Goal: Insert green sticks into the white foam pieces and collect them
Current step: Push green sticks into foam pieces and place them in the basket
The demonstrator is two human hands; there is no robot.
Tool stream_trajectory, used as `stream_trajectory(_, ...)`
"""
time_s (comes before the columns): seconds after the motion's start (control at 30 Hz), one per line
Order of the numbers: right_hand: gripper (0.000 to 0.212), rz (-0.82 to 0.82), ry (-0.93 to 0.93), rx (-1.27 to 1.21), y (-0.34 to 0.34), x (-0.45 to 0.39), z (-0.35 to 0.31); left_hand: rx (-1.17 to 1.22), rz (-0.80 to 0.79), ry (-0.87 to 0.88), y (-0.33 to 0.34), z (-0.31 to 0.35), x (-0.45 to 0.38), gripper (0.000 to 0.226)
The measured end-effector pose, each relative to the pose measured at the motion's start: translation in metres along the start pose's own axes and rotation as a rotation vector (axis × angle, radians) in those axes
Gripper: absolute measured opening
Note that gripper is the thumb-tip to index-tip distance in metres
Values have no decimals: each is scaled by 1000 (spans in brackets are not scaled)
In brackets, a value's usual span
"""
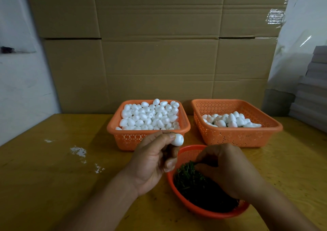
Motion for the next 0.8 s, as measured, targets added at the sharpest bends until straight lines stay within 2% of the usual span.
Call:
stream_trajectory(0.1, 3, 9, 6, -19, -2, 0, 0, -1, -5, 2, 1, 1, 0, 18)
stream_trajectory(0.23, 7, -50, 60, -173, -1, -1, 3, -3, 5, 0, 1, 1, 0, 18)
stream_trajectory(0.47, 6, -100, 62, -163, 1, 0, 4, -11, 5, -12, 0, 1, 2, 14)
stream_trajectory(0.67, 8, 20, 10, -44, -5, 1, 1, -23, 21, -20, -1, 0, 2, 17)
stream_trajectory(0.8, 8, 109, -53, -218, -14, 2, -2, -25, 17, -30, 0, 0, 3, 17)
Point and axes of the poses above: each hand's wrist, its own x-axis away from the middle knuckle, its own y-axis out of the palm, z = x × y, the point moved 6 cm from there along -x, towards the middle knuckle, and after that the axes turned 5 degrees about y, right-handed, at the moved point
